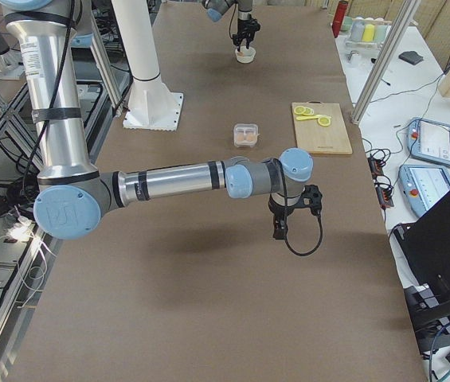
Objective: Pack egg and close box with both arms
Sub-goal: 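Lower the left gripper into the white bowl and grasp the brown egg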
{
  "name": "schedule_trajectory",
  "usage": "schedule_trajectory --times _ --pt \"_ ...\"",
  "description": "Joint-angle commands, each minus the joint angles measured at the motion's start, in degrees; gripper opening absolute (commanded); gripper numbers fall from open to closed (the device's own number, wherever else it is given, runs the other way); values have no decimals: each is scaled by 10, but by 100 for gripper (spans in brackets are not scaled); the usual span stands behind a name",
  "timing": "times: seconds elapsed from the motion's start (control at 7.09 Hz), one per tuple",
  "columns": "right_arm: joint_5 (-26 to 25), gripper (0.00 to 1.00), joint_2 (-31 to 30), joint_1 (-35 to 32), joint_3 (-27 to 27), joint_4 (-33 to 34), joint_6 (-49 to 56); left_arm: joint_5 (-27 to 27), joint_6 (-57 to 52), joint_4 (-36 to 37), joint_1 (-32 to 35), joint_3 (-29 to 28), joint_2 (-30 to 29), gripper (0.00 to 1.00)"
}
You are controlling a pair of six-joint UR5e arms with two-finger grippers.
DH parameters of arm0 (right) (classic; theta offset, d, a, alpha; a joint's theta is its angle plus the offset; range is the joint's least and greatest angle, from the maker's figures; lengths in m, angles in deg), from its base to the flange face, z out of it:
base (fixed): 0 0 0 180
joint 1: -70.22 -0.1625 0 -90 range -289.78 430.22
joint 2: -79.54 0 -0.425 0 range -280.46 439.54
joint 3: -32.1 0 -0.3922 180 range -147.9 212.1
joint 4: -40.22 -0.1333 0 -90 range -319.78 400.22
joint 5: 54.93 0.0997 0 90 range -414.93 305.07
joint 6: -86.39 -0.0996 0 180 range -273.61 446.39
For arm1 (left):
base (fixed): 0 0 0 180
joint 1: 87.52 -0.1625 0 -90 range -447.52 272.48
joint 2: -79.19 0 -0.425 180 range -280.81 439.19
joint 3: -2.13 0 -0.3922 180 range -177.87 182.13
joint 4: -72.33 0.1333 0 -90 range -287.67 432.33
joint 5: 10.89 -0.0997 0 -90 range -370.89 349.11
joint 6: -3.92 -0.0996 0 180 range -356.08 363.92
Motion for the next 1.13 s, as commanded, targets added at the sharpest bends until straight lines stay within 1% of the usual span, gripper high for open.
schedule_trajectory --times 0.0,0.99 --pt "0 100 0 0 0 0 0 0 1 1 -4 -5 -4 66" --pt "1 100 2 0 2 0 -1 0 1 2 -14 -23 -14 65"
